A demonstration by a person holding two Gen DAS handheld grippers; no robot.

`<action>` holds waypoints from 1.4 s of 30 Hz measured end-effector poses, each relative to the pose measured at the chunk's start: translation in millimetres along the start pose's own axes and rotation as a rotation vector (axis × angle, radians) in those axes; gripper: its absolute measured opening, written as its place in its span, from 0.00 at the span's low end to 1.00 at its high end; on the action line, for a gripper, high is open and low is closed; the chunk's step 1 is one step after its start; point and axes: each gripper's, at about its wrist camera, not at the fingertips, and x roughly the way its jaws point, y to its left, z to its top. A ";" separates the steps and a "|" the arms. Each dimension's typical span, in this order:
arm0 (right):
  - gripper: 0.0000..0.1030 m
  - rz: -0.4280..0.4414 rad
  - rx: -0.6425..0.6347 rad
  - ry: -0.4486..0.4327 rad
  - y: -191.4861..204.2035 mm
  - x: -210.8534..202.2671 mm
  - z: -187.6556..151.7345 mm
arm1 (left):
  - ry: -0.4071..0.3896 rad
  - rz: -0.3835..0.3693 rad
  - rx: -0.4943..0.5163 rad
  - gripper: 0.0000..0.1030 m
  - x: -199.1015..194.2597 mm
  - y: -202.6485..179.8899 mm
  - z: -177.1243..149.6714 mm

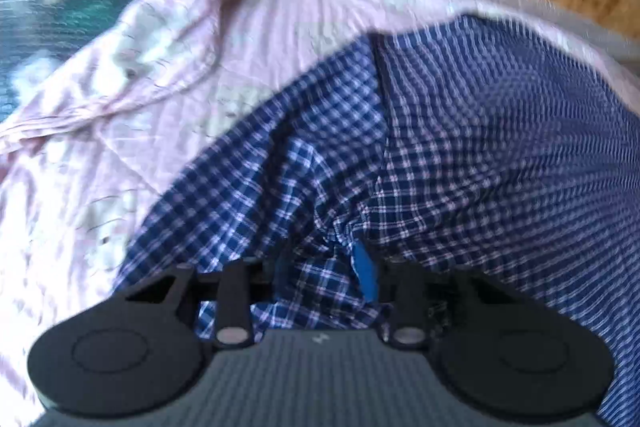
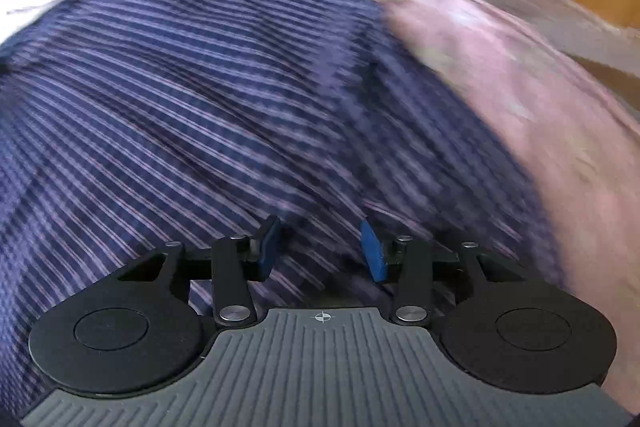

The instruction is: Fold clothes

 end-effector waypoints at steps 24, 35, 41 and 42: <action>0.36 0.127 -0.076 0.003 131.0 -68.1 -163.5 | 0.112 0.061 0.138 0.38 -82.1 -79.2 -174.5; 0.35 0.083 0.024 0.051 186.7 -90.8 -204.4 | 0.064 -0.061 0.195 0.34 -141.5 -111.3 -272.0; 0.37 -0.036 0.102 0.122 156.5 -110.9 -269.0 | 0.105 0.015 0.185 0.22 -175.4 -99.2 -289.5; 0.36 -0.076 0.087 0.120 160.7 -118.8 -265.5 | 0.072 -0.013 0.176 0.24 -183.0 -102.3 -290.5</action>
